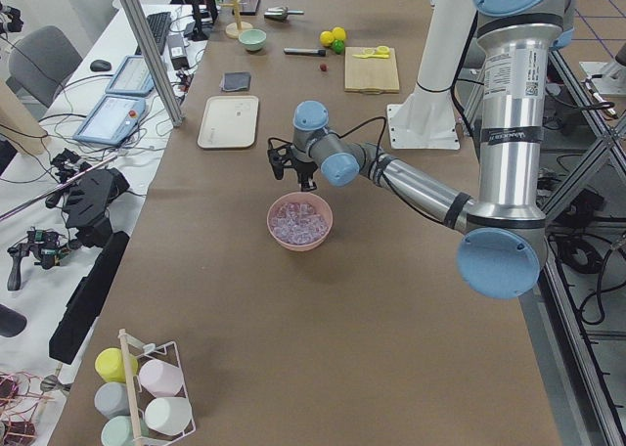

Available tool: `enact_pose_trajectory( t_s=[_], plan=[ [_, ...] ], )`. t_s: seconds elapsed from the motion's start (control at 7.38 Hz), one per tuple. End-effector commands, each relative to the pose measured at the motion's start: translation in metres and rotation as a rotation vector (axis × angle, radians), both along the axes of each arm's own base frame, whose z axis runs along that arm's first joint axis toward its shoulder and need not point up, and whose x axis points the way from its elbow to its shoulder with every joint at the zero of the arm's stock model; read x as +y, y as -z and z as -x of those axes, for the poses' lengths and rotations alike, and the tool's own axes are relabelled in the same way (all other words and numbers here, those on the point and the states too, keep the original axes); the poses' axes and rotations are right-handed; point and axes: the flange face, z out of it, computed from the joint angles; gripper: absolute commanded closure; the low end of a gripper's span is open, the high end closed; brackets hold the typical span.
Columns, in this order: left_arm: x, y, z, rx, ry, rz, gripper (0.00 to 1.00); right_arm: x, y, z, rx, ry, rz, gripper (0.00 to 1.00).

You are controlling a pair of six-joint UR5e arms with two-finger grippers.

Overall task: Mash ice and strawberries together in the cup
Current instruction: 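Carry the ice cube with the left gripper over the blue cup and release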

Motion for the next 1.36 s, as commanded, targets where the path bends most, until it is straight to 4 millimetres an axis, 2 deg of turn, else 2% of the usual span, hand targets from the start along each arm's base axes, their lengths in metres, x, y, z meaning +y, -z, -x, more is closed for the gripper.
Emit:
enact_pose_trajectory(
  t_s=[0.0, 0.14, 0.27, 0.41, 0.54, 0.68, 0.81, 1.08, 1.22],
  plan=[
    [-0.011, 0.075, -0.059, 0.068, -0.036, -0.024, 1.0, -0.002, 0.004, 0.001, -0.001, 0.002, -0.008, 0.0],
    [-0.026, 0.123, -0.087, 0.06, -0.043, 0.002, 1.0, -0.002, 0.005, 0.0, -0.001, 0.0, -0.012, 0.0],
    [-0.028, 0.164, -0.127, 0.037, -0.054, -0.003, 1.0, -0.002, 0.004, 0.001, -0.001, 0.002, -0.01, 0.0],
    [-0.008, 0.177, -0.175, 0.006, -0.081, -0.042, 1.0, -0.003, 0.005, 0.0, -0.001, 0.001, -0.013, 0.0],
    [-0.004, 0.187, -0.205, -0.002, -0.099, -0.069, 1.0, -0.004, 0.007, 0.001, -0.001, 0.004, -0.019, 0.0],
    [-0.014, 0.207, -0.23, 0.003, -0.108, -0.074, 1.0, -0.005, 0.007, 0.001, 0.001, 0.006, -0.022, 0.0],
    [-0.004, 0.222, -0.256, 0.005, -0.129, -0.088, 1.0, -0.005, 0.007, 0.001, 0.001, 0.006, -0.024, 0.0],
    [0.005, 0.24, -0.288, -0.001, -0.138, -0.112, 1.0, -0.004, 0.007, 0.001, 0.001, 0.007, -0.023, 0.0],
    [0.013, 0.243, -0.295, 0.005, -0.153, -0.116, 1.0, -0.005, 0.007, 0.001, 0.001, 0.007, -0.025, 0.0]
  ],
)
